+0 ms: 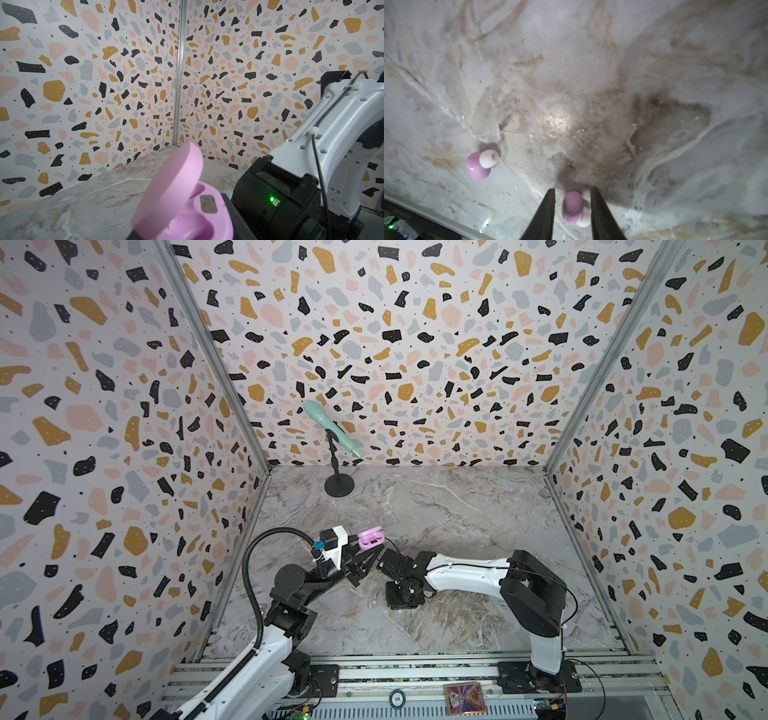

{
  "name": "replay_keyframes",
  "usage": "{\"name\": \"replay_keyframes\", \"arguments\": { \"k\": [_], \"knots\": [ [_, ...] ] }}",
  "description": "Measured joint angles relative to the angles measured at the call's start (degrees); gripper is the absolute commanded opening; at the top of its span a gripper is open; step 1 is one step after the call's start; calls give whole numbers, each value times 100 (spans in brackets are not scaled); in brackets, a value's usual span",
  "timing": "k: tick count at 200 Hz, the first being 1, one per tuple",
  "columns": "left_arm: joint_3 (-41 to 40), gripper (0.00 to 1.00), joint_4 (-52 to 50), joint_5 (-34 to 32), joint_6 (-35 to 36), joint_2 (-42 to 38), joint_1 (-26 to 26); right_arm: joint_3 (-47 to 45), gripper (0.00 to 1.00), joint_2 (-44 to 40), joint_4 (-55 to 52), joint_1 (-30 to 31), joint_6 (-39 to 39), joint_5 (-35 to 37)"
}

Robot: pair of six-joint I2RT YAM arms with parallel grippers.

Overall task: Insert wireless bluetooth earbuds into charging case
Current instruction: Pick up the wireless bluetooth earbud from the bottom-center of the table.

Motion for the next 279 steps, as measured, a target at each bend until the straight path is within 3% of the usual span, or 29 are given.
{"name": "replay_keyframes", "arguments": {
  "k": [81, 149, 197, 235, 279],
  "knots": [
    [-4, 5, 0, -20, 0, -11, 0, 190, 22, 127, -243, 52, -26, -15],
    [-4, 5, 0, -39, 0, -42, 0, 264, 7, 175, -380, 92, -85, 4],
    [-20, 6, -22, -39, 0, -42, 0, 190, 6, 101, -348, 92, -103, 131],
    [-20, 5, -37, -33, 0, -28, 0, -385, 5, -533, -302, 81, -98, 304],
    [-20, 5, -33, 68, -11, 118, 0, -986, 5, -1961, -68, -35, -133, 398]
  ]
}}
